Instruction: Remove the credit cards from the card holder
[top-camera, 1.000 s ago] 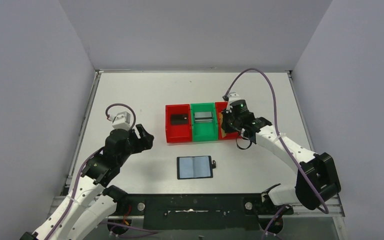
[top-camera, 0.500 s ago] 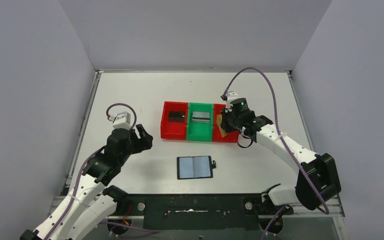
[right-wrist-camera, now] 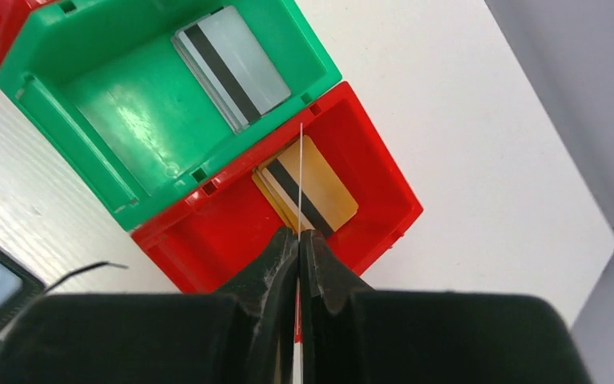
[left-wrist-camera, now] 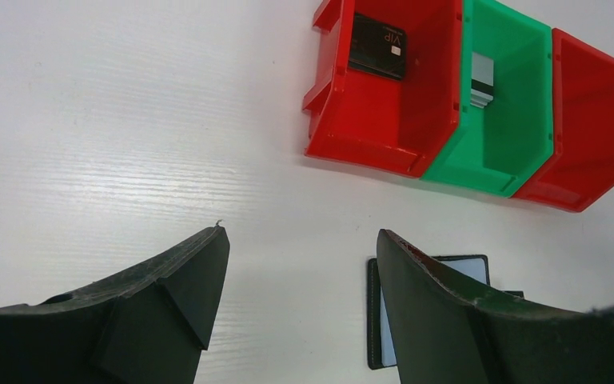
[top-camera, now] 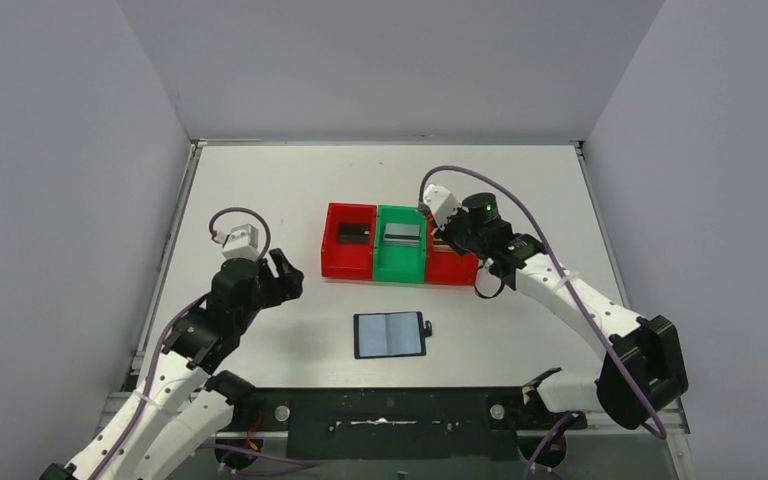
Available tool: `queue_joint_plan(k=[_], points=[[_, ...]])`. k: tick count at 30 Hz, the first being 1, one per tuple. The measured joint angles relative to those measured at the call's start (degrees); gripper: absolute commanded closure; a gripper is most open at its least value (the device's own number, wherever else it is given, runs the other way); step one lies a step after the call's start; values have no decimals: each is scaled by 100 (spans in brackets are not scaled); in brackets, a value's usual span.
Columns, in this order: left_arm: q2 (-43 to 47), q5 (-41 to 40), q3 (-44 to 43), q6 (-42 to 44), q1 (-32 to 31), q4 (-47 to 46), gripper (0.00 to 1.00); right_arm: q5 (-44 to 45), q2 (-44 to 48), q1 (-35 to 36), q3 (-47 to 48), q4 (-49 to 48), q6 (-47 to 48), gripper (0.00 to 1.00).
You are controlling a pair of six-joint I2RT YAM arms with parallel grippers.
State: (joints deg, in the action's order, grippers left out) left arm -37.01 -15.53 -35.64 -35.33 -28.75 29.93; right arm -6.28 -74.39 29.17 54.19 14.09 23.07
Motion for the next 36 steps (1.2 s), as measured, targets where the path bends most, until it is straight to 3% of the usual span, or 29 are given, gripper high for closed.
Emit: queue_joint_plan(k=[9,19,36], points=[[59,-122,0,0,0,26,32,-37,-573,-37,37,197,1491,100],[57,-188,0,2,0,35,32,-72,-619,-37,-127,42,2240,100],[15,-186,0,2,0,61,32,-173,-1484,-195,-39,103,3200,100]])
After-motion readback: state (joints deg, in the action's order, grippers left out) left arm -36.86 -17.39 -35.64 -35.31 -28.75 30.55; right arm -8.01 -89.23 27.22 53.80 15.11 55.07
